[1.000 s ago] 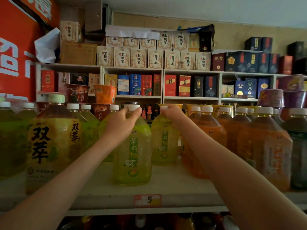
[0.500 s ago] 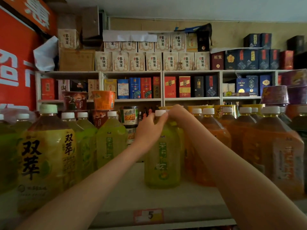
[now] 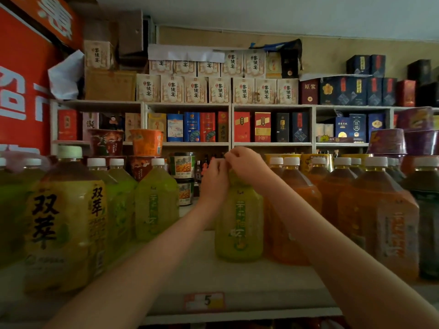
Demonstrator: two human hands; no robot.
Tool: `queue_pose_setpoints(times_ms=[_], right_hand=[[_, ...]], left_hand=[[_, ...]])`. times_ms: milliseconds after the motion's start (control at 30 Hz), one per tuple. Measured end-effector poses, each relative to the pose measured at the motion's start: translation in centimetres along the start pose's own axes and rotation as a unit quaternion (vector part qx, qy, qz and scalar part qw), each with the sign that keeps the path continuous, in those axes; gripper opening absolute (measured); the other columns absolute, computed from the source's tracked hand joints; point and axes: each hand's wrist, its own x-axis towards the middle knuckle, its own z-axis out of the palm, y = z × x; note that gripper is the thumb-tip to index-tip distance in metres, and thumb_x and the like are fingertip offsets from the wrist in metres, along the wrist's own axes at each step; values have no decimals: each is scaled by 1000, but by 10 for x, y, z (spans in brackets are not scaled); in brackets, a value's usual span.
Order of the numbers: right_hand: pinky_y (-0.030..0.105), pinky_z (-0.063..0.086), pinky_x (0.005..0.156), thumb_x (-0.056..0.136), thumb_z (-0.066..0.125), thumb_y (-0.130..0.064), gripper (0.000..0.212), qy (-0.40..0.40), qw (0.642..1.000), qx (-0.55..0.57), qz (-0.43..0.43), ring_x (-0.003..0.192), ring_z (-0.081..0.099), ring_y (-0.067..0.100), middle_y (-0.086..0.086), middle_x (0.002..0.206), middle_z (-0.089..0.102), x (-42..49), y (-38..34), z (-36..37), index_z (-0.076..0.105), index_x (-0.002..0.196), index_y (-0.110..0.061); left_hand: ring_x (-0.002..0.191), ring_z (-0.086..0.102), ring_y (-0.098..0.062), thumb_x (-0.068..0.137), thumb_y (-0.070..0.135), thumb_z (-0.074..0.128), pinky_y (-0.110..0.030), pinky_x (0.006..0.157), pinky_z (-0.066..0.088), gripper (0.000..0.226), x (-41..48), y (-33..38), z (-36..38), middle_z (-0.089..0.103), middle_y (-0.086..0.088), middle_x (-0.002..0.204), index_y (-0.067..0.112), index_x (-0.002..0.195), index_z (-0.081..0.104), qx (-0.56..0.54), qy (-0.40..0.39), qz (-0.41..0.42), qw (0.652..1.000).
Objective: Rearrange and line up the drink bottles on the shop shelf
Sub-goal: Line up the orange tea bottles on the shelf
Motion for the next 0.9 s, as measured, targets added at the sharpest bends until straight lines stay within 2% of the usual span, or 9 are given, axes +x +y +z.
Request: queue_pose_setpoints(times_ms=[100,200,300,400,500,633,733,833,900], right_hand=[[25,46,76,96,47,-32,47,34,998,-43,-40,99,54,15,6,121,53,-12,2,8,40,137,-11],[38,18,113,94,50,-30,56,112,970,-159,-144,138,25,26,8,148,33,-31,4,20,31,143,-11],[31,-8,108,94,51,-25,57,129,944,-198,-231,144,4,21,7,155,20,-45,0,33,27,145,-12],[30,-3,110,95,51,-21,57,80,951,-170,-246,144,5,17,3,155,21,-54,-4,39,28,146,-13],[35,10,116,94,51,-23,56,42,961,-151,-230,144,10,16,1,154,23,-57,-4,40,29,145,-15],[34,20,114,95,50,-27,53,25,968,-137,-209,141,18,15,-3,150,29,-63,2,35,32,144,-18],[25,27,107,95,49,-26,48,29,968,-124,-215,134,30,12,-5,144,37,-66,2,30,37,141,-19],[17,25,97,96,49,-23,45,16,970,-116,-215,130,35,11,-5,141,40,-69,-3,26,38,140,-19],[21,29,100,96,48,-21,45,7,972,-101,-214,130,37,14,-3,140,41,-69,-10,22,39,139,-19]], left_hand=[[110,51,-21,98,13,41,-35,93,45,20,-3,-3,-16,53,-8,117,11,114,52,17,32,-9,999],[112,46,-19,92,5,48,-33,95,43,28,-2,-14,-45,47,-6,123,11,119,51,164,122,29,979],[123,41,-22,89,4,52,-39,101,42,49,9,-24,-79,38,-9,138,13,136,41,276,190,22,942],[129,40,-27,91,6,51,-43,104,41,65,26,-34,-104,36,-14,143,10,148,20,311,166,-36,935],[110,56,-31,96,18,47,-46,93,49,67,39,-43,-111,53,-17,123,7,149,7,322,109,-105,934],[119,46,-34,96,38,45,-50,101,40,43,51,-48,-117,49,-17,129,7,125,47,394,152,-108,900],[107,51,-31,95,42,46,-49,95,43,34,48,-43,-113,54,-12,114,11,105,54,387,166,-60,905],[80,59,-18,95,40,47,-36,72,52,26,27,-35,-102,59,-2,94,15,101,50,352,145,25,924],[64,57,-10,95,39,47,-23,52,45,24,13,-27,-104,60,2,82,15,98,48,328,150,50,931]])
